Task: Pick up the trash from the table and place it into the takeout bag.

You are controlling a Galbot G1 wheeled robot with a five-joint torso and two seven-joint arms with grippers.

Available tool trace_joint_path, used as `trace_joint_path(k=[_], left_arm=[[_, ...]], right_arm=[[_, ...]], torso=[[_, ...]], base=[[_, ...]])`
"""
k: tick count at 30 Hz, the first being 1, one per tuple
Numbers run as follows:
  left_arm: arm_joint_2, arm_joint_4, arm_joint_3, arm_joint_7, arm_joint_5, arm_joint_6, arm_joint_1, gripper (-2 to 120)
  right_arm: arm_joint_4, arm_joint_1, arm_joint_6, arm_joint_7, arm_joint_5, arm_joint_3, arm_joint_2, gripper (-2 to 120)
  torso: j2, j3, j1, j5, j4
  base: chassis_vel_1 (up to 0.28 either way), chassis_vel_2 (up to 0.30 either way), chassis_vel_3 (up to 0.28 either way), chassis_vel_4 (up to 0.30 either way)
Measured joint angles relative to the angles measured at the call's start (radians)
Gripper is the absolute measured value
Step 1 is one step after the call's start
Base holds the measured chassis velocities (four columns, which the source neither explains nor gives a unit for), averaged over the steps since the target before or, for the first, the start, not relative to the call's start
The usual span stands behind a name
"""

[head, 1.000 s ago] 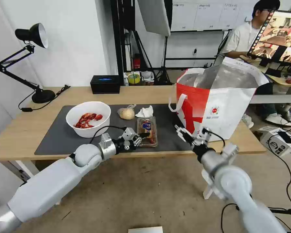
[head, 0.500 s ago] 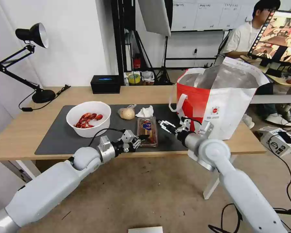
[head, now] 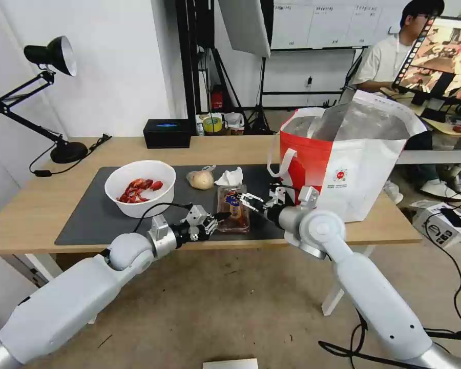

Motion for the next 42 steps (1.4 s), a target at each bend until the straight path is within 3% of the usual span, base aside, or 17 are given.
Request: trace_joint_path(k=[25, 42], left_arm=[[-0.021, 0.012, -0.023, -0.002, -0.002, 0.001, 0.020, 0], [-0.015, 0.008, -0.015, -0.001, -0.004, 0.001, 0.016, 0]], right_arm=[[-0.115, 0.158, -0.110, 0.136, 0.186, -0.100, 0.023, 100], [-0.183, 0.203, -0.148, 0.135, 0.207, -0.129, 0.055, 100]], torso=[[0.000, 0.000, 0.000, 0.0001, -0.0001], [0.000, 0.000, 0.000, -0.0001, -0.0005]], base=[[0.000, 0.000, 0.000, 0.000], [0.000, 0.000, 0.000, 0.000]])
